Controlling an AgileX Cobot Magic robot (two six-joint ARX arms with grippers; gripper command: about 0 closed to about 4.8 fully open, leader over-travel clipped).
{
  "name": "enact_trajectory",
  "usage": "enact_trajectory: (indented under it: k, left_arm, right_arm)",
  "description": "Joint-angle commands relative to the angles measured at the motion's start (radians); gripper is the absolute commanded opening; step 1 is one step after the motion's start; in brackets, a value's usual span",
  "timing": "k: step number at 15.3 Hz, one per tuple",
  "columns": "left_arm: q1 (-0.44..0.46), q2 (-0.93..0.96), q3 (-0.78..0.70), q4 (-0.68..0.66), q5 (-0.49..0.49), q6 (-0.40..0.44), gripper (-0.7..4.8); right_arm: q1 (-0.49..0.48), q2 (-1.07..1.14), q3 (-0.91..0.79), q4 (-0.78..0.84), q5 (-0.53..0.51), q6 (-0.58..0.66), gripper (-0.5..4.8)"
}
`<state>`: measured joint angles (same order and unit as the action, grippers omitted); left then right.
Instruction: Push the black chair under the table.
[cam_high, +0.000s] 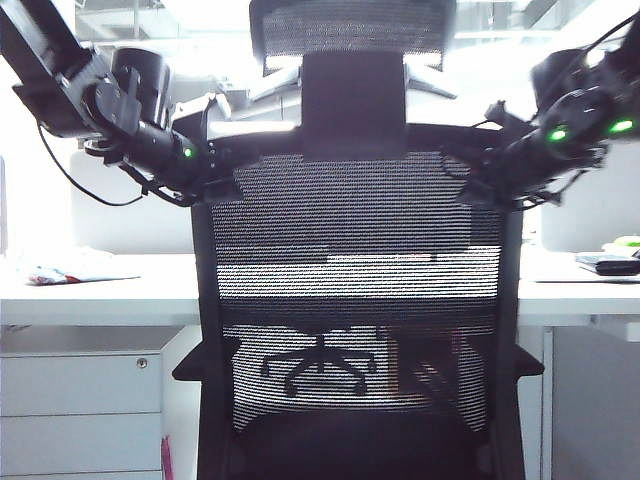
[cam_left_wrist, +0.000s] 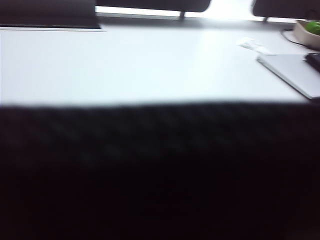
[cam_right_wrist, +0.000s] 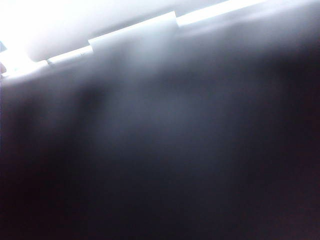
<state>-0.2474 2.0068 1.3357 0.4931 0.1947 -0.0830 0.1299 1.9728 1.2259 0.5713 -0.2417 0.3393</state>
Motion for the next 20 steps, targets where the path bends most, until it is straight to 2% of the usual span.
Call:
enact_trajectory:
  k: [1,3,5,7,10,14,15,20]
  left_arm:
    - [-0.038,-0.090,-0.095,0.099,0.004,-0.005,-0.06]
    - [-0.058,-0.148,-0.142,0.106,0.002,-0.024,-0.06]
    - [-0.058,-0.284,-0.243,0.105,-0.004,-0.076,-0.06]
    - [-0.058,-0.414,-0.338,0.102,-0.032,-0.090,-0.06]
    - [-0.058,-0.773,-0.531,-0.027,-0.064,-0.085,-0.06]
    - [-0.058,-1.130,-0.669,-0.230,-0.116,-0.070,-0.06]
    - [-0.058,-1.270,-0.726,-0.318,-0.126,-0.067,-0.06]
    - [-0.058,-1.575,-0.884,-0.485,-0.158,-0.094,-0.06]
  right_arm:
    - [0.011,-0.113,-0.136,0.094,0.034,0.019,-0.06]
    - [0.012,-0.181,-0.203,0.096,0.034,0.041,-0.06]
    - [0.024,-0.323,-0.313,0.095,0.041,0.087,-0.06]
    - [0.031,-0.463,-0.399,0.078,0.041,0.104,-0.06]
    - [0.030,-0.779,-0.514,-0.077,0.042,0.105,-0.06]
    - [0.030,-1.055,-0.597,-0.224,0.066,0.097,-0.06]
    - [0.029,-1.161,-0.631,-0.332,0.069,0.051,-0.06]
    - [0.028,-1.448,-0.766,-0.523,0.095,0.026,-0.06]
